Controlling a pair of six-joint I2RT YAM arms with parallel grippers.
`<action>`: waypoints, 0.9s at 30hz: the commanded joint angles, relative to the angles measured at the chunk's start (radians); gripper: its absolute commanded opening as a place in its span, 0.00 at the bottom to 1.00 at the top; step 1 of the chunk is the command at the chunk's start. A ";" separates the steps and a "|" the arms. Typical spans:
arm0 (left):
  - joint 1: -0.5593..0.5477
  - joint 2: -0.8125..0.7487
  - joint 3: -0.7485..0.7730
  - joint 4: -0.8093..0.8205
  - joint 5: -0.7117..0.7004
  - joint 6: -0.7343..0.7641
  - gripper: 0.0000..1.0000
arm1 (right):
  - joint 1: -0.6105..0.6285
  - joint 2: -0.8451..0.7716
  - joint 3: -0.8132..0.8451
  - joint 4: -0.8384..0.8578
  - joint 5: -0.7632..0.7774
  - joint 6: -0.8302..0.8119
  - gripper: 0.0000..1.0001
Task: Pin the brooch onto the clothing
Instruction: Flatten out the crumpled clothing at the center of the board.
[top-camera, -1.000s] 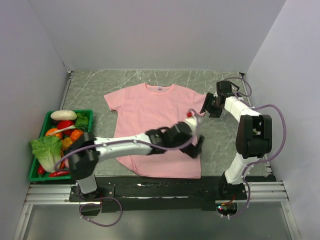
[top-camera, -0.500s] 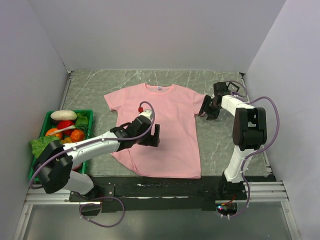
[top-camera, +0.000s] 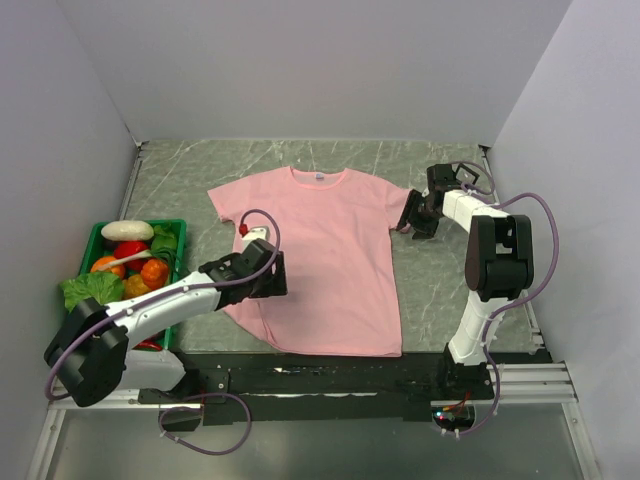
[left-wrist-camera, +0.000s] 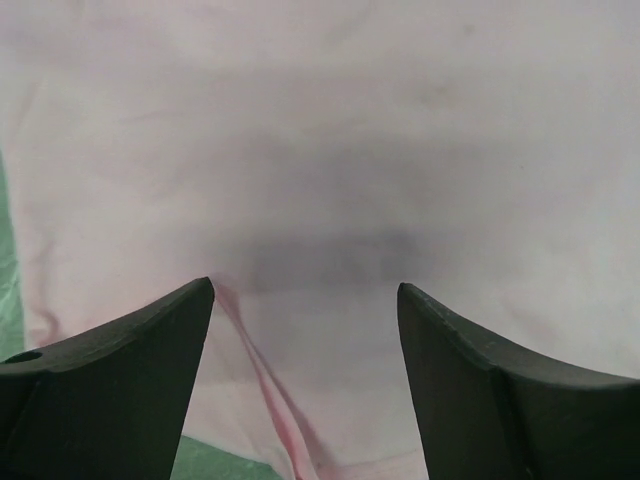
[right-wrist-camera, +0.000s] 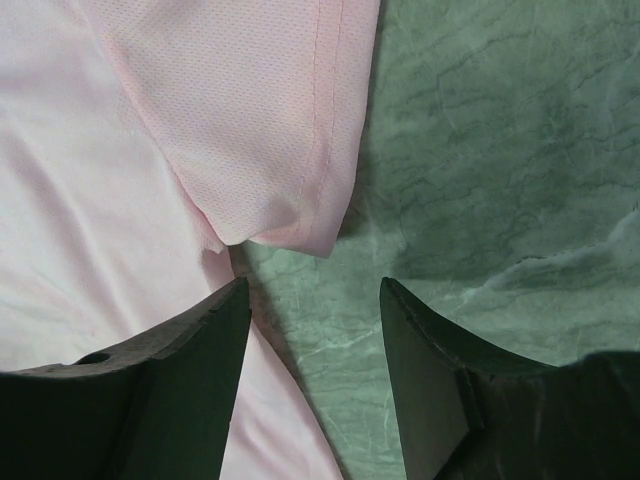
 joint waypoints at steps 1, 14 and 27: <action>0.028 -0.026 -0.016 -0.035 -0.068 -0.034 0.79 | -0.008 0.005 0.022 0.025 -0.002 -0.002 0.62; 0.053 0.003 -0.053 -0.065 -0.107 -0.045 0.59 | -0.006 0.006 0.020 0.027 0.000 -0.005 0.61; 0.054 0.052 -0.048 -0.088 -0.091 -0.040 0.48 | -0.008 0.009 0.026 0.025 -0.002 -0.005 0.61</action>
